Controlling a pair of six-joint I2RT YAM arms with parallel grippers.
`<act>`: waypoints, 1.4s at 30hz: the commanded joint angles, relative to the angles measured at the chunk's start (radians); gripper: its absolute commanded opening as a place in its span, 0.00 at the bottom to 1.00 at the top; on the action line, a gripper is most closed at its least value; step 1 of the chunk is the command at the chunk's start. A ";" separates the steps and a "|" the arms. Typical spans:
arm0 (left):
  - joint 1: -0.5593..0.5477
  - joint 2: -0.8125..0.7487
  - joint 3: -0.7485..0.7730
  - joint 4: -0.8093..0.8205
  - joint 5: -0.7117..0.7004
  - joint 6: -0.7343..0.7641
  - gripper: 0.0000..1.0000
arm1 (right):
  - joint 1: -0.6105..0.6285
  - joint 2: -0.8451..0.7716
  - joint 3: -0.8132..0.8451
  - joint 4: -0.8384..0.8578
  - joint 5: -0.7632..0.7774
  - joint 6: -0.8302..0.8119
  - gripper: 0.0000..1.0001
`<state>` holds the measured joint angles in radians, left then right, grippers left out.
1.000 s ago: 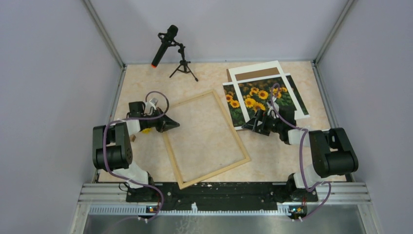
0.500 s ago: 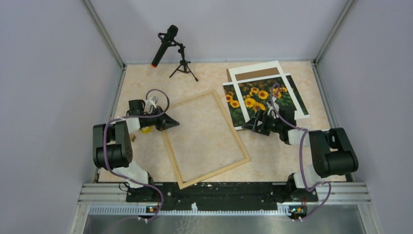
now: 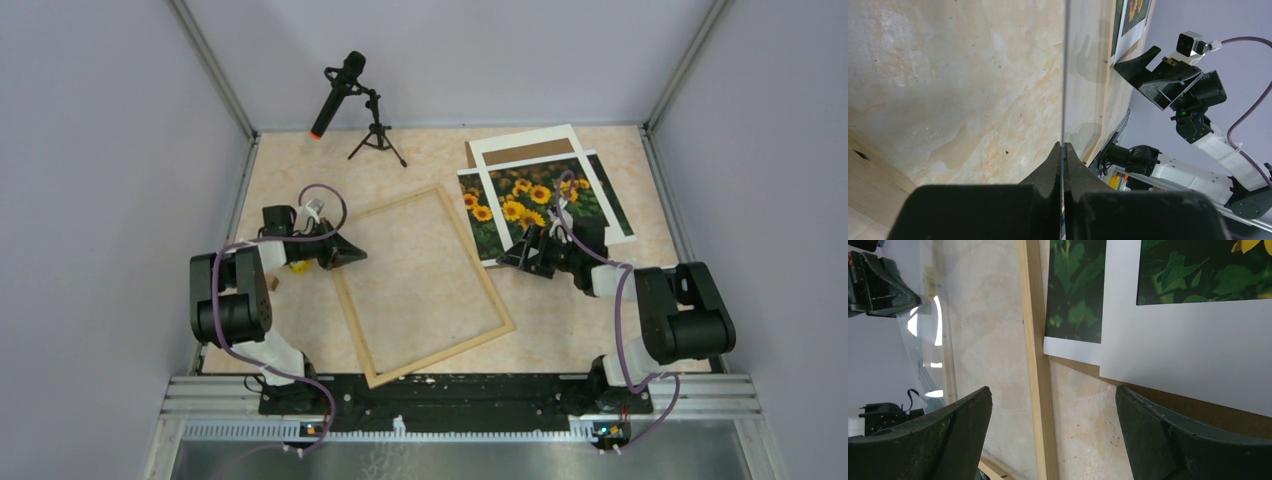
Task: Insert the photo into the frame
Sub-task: Place the photo frame item in the photo frame.
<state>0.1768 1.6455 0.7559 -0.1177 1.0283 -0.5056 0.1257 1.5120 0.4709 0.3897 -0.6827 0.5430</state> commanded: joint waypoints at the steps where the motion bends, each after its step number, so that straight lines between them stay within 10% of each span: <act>1: 0.012 -0.001 0.032 0.011 0.031 0.026 0.00 | -0.010 0.019 -0.021 -0.014 0.028 -0.028 0.92; 42: 0.001 -0.020 0.016 0.081 0.088 0.009 0.00 | -0.007 0.037 -0.022 0.000 0.014 -0.022 0.92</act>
<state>0.1822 1.6447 0.7723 -0.1017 1.0721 -0.4942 0.1226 1.5188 0.4709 0.3992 -0.6933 0.5430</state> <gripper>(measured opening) 0.004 0.919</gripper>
